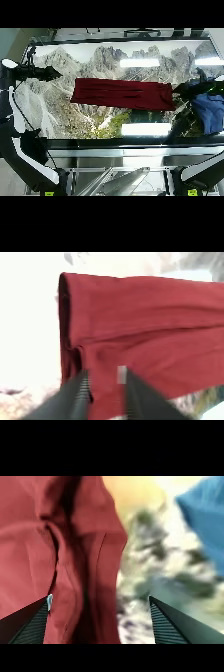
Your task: Fold the shirts.
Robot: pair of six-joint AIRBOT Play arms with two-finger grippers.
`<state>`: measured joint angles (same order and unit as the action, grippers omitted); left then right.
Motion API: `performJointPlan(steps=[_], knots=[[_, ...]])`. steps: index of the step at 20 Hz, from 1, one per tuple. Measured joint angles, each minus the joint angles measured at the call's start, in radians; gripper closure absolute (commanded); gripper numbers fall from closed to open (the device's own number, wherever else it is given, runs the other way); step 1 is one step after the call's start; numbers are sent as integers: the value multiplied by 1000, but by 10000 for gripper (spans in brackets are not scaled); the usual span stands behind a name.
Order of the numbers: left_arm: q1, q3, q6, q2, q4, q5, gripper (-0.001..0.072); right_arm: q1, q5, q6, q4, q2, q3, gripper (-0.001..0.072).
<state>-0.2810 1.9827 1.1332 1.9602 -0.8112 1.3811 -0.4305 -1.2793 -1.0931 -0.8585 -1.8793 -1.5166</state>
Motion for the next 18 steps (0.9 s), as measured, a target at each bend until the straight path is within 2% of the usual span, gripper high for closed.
performJointPlan(steps=[5,6,7,8,10,15,18], knots=[[60,-3,-10,-10,0,4,694,57,-14,-14,34,-47,13,18],[77,-3,-12,-11,1,-2,694,68,-10,-14,47,-56,14,210],[98,-3,-12,-11,1,-9,694,79,3,-14,51,-64,15,596],[119,-3,-13,-11,1,-17,694,88,15,-14,56,-74,16,648],[172,-3,-15,-5,1,-35,694,99,22,-17,62,-77,13,694],[369,-3,-14,88,1,-92,696,107,5,-14,87,-23,-8,694],[509,-3,12,161,-1,-197,695,108,-43,-14,113,47,-37,694]])
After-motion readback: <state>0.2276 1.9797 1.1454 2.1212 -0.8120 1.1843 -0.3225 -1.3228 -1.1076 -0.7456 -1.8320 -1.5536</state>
